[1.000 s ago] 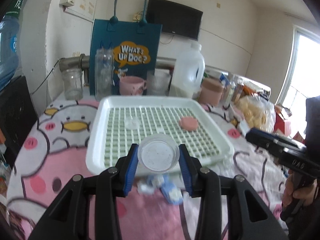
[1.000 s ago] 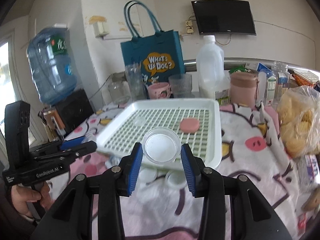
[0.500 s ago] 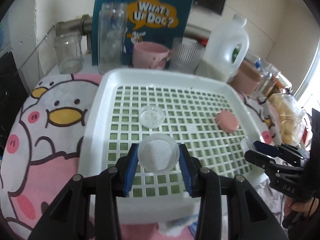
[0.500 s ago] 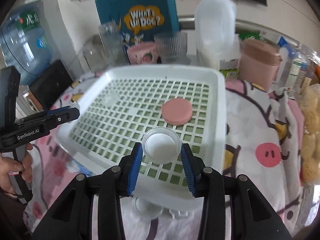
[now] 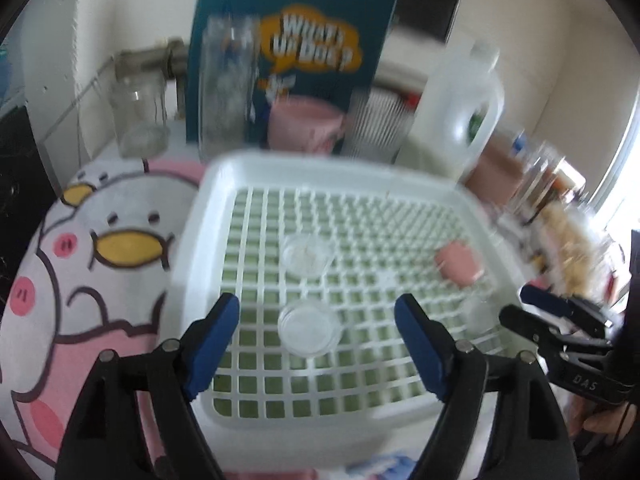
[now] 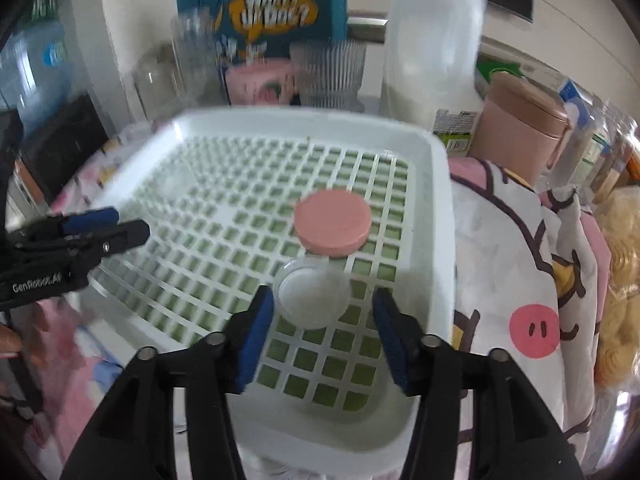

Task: Organize rigid objects
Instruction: 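Grasp a white flower-shaped cap with the right tool while the left grasps another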

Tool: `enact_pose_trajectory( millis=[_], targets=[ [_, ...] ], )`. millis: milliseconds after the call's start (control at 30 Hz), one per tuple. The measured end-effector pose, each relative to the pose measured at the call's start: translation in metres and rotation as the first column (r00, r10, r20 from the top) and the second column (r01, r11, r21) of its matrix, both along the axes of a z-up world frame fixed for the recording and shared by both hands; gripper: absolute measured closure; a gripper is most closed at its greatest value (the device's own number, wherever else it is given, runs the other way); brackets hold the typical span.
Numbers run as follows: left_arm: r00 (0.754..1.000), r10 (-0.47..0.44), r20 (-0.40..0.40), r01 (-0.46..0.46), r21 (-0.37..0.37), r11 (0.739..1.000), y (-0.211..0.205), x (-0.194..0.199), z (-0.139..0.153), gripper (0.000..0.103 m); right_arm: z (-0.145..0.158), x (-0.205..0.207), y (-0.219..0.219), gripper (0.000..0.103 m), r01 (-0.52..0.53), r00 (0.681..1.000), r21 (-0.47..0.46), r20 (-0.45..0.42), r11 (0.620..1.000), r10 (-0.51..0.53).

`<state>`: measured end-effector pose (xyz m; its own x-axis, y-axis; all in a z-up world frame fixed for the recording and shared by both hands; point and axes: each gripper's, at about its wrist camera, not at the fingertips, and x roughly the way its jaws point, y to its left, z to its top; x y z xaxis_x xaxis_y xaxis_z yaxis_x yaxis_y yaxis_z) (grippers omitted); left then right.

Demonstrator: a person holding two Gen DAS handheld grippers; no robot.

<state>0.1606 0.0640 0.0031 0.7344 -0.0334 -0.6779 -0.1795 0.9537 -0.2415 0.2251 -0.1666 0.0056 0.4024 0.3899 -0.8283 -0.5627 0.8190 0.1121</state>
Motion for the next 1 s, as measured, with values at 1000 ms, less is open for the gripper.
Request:
enact_pose_trajectory(
  millis=[1000],
  targets=[
    [0.988, -0.07, -0.136, 0.089, 0.138, 0.986, -0.043, -0.07, -0.057, 0.036, -0.025, -0.068, -0.069, 0.043, -0.012, 1.0, -0.103, 0.003, 0.995, 0.013]
  ],
)
